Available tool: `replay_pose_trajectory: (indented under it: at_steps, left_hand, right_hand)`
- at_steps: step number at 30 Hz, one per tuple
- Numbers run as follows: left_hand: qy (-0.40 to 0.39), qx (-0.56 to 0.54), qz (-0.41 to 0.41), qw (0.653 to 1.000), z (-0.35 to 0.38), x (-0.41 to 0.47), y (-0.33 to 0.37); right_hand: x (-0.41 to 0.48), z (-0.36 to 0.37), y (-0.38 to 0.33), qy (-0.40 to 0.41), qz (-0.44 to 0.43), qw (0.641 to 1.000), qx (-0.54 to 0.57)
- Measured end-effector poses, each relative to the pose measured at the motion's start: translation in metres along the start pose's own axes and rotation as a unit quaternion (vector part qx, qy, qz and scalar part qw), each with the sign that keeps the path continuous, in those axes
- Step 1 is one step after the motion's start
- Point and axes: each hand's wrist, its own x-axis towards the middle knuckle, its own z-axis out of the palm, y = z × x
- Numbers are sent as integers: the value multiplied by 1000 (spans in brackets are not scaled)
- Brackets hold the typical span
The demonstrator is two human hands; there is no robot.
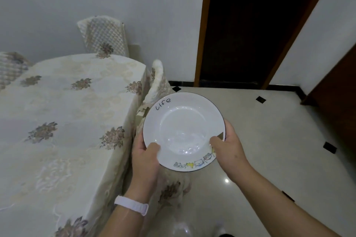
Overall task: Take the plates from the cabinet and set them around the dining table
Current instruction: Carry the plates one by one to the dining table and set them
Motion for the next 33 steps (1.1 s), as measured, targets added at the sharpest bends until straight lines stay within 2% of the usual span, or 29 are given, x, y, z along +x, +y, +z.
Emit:
replay_pose_trajectory:
  at_steps: [9,21,33]
  left_hand:
    - [-21,72,16,997,57,90,-13]
    - [92,91,23,991,171,224,-13]
    - [205,132,17,970,151,293,-6]
  right_hand:
    - [115,-21,-1,-7,9,1000,12]
    - [309,-60,-32,-115,-17,993,-17]
    - [395,7,-36,-213,0,977,-33]
